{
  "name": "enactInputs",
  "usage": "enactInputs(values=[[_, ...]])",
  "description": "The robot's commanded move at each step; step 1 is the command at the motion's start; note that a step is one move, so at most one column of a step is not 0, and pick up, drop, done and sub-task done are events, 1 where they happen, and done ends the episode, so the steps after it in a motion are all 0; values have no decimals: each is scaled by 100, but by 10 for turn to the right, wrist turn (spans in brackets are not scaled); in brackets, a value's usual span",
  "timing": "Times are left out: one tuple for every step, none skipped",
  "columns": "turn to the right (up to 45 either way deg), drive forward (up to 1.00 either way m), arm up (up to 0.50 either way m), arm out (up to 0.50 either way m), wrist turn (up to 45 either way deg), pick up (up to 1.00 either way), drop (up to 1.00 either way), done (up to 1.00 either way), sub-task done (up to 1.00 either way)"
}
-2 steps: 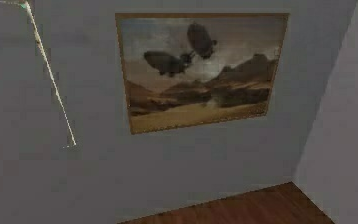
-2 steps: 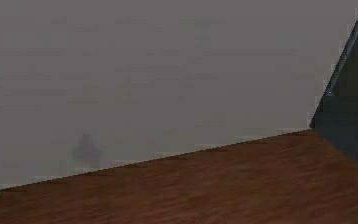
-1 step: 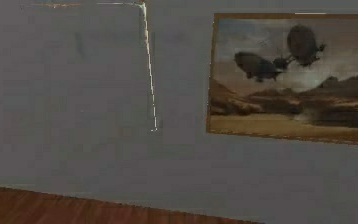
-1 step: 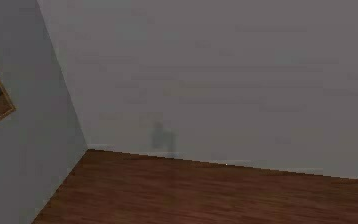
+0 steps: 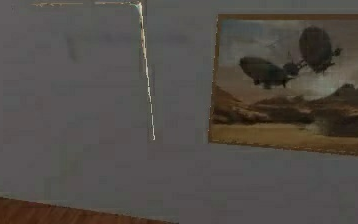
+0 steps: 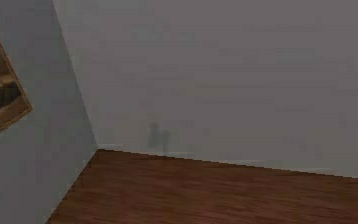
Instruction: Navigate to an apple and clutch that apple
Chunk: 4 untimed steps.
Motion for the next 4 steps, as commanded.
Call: enactInputs(values=[[-450, 0, 0, 0, 0, 0, 0, 0, 0], [-210, 0, 0, 0, 0, 0, 0, 0, 0], [0, 55, 0, 0, 0, 0, 0, 0, 0], [-450, 0, 0, 0, 0, 0, 0, 0, 0]])
